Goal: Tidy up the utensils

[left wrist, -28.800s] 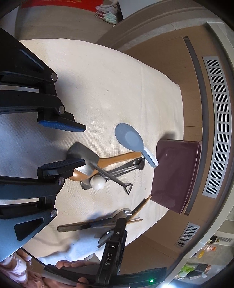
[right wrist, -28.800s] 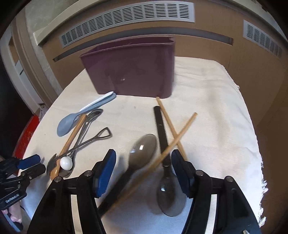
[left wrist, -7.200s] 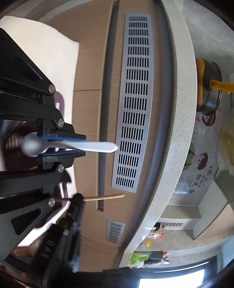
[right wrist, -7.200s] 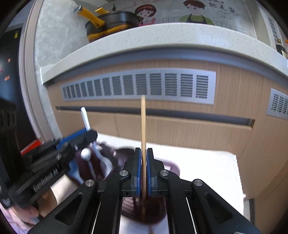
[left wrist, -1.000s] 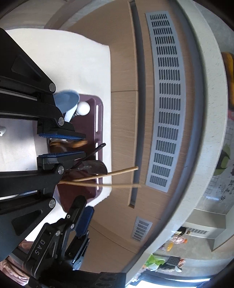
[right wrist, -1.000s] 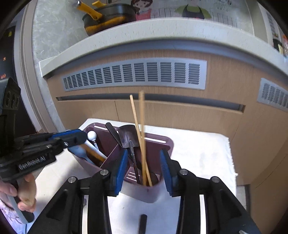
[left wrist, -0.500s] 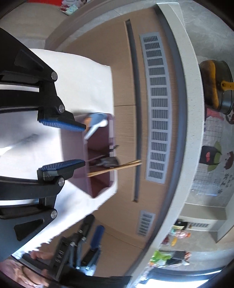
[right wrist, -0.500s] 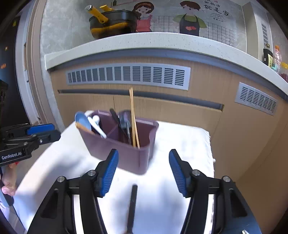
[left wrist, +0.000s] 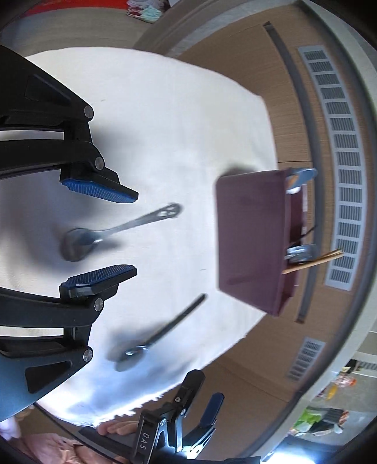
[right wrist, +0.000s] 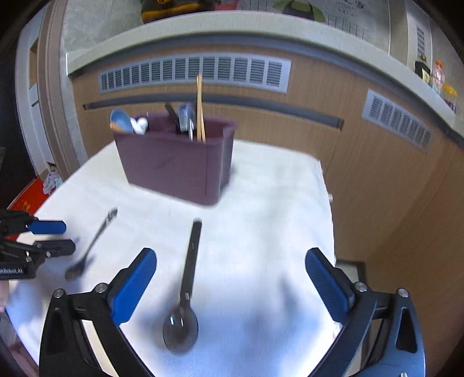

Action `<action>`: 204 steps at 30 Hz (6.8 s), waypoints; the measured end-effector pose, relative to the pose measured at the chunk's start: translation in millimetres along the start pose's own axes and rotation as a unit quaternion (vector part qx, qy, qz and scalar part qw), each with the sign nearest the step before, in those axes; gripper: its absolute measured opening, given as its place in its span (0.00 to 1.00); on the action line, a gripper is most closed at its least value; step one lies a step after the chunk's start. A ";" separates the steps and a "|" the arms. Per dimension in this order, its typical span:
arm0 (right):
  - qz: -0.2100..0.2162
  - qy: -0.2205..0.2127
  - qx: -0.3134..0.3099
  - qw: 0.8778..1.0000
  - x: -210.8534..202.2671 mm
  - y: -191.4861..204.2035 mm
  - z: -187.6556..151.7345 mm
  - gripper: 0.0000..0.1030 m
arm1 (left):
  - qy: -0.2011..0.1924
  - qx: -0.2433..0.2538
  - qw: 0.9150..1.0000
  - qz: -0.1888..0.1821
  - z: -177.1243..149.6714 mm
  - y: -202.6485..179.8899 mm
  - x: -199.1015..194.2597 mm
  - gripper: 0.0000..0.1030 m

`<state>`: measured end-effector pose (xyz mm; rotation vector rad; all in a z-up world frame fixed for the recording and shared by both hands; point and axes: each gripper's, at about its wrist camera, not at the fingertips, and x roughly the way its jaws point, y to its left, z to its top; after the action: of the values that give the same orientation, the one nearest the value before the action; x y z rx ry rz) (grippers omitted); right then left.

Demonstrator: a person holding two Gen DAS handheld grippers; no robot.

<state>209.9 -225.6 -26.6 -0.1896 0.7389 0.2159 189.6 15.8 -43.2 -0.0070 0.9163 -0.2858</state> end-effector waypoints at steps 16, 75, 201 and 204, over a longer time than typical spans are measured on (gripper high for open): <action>0.045 0.074 -0.003 0.996 6.6 31.2 -58.6 0.60 | 0.012 -0.016 1.000 0.016 -30.2 9.1 -6.7 0.55; 0.054 -0.082 -0.002 0.995 -96.4 23.5 22.6 0.29 | -0.200 0.015 0.979 0.027 1.9 -24.1 -113.0 0.28; 0.088 -0.113 -0.006 0.990 -102.4 -16.0 116.8 0.29 | 0.137 0.075 0.988 0.009 66.8 -15.8 70.1 0.43; 0.088 -0.112 -0.004 0.990 -103.8 -17.9 113.1 0.29 | 0.159 0.068 0.985 0.004 69.5 -16.7 86.6 0.43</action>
<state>212.8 -228.1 127.9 -0.1054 0.5319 0.4018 289.6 -29.7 -66.3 0.1735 1.2113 -0.3477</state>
